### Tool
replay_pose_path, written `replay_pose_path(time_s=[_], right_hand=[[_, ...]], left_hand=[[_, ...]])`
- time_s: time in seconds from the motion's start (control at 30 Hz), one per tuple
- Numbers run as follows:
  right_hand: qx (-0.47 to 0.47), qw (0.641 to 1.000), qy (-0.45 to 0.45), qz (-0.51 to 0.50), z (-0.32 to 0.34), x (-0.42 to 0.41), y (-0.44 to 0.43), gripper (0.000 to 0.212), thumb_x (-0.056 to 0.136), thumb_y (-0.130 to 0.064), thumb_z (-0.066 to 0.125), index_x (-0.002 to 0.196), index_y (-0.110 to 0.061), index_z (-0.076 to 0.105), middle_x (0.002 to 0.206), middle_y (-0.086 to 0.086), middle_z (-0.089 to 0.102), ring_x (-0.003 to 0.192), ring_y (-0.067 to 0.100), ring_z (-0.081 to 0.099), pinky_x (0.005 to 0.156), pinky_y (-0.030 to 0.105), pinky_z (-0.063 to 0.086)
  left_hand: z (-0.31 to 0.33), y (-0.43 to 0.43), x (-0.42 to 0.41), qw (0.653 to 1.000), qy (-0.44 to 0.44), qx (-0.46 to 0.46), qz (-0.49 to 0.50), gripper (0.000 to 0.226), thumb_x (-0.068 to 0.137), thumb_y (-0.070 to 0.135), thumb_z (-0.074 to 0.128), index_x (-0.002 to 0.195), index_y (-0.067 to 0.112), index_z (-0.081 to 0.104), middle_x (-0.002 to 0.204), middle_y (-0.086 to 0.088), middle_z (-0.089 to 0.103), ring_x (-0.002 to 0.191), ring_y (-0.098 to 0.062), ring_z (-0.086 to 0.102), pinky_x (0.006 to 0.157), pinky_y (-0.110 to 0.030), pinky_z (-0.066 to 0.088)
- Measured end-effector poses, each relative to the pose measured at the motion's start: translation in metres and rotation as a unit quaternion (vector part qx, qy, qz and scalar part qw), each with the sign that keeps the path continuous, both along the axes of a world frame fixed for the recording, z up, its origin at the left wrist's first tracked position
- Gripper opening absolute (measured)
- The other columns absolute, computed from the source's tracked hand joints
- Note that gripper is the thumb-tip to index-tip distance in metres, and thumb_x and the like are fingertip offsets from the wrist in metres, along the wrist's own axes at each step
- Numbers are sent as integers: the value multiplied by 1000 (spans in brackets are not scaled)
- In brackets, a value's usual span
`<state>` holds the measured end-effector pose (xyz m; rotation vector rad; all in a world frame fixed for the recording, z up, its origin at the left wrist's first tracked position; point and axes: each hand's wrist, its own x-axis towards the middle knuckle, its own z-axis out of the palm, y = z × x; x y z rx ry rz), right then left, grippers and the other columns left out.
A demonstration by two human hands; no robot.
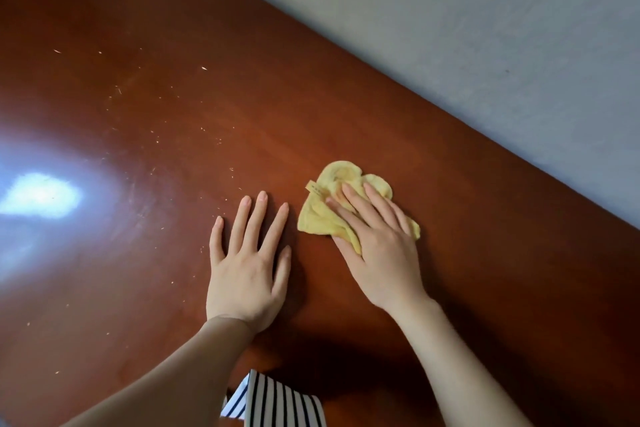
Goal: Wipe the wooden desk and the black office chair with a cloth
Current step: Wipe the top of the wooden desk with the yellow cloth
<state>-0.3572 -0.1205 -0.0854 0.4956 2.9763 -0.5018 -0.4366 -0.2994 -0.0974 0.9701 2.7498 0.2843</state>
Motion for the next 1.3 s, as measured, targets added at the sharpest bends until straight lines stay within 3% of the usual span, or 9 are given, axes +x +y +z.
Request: replay_pose_path(time_s=[0.07, 0.27, 0.6, 0.87, 1.1, 1.3], right_hand=[[14, 999, -19, -35, -1, 28, 12, 52, 94, -52, 27, 142, -36, 40, 152, -13, 32, 144, 14, 18, 115, 40, 22], [60, 986, -54, -145, -1, 55, 66, 52, 97, -49, 33, 147, -36, 27, 157, -13, 18, 146, 14, 8, 114, 37, 10], [65, 976, -96, -184, -1, -36, 129, 56, 98, -53, 20, 150, -38, 6, 160, -7, 0, 146, 24, -5, 118, 42, -3], [11, 998, -30, -60, -2, -65, 71, 52, 98, -54, 24, 148, -36, 25, 158, -13, 14, 146, 12, 2, 117, 35, -2], [-31, 997, -10, 70, 6, 9, 22, 50, 94, -52, 28, 140, -37, 40, 152, -13, 32, 143, 13, 18, 116, 33, 7], [23, 985, -4, 173, 2, 68, 46, 51, 87, -39, 43, 139, -37, 41, 148, -9, 37, 141, 17, 27, 115, 39, 19]], left_hand=[[2, 1, 0, 1000, -5, 4, 6, 56, 95, 41, 22, 150, 27, 24, 157, 0, 13, 146, -17, 4, 117, -47, 3], [4, 2, 2, 1000, -15, 5, 13, 57, 95, 41, 20, 150, 28, 22, 158, 0, 11, 146, -15, 0, 118, -45, -1], [0, 2, 1, 1000, -4, 13, 7, 56, 95, 40, 22, 149, 27, 25, 158, -3, 17, 146, -18, 4, 117, -46, 0], [-2, 2, 2, 1000, 0, 15, 10, 56, 95, 40, 23, 149, 27, 26, 158, -4, 18, 146, -18, 4, 117, -47, 2], [-1, 1, 1, 1000, 4, 18, 12, 56, 95, 40, 23, 149, 27, 27, 158, -4, 19, 146, -19, 6, 117, -47, 2], [-1, 2, 2, 1000, 9, 21, 11, 56, 95, 40, 23, 148, 26, 28, 157, -5, 21, 146, -20, 8, 116, -46, 1]])
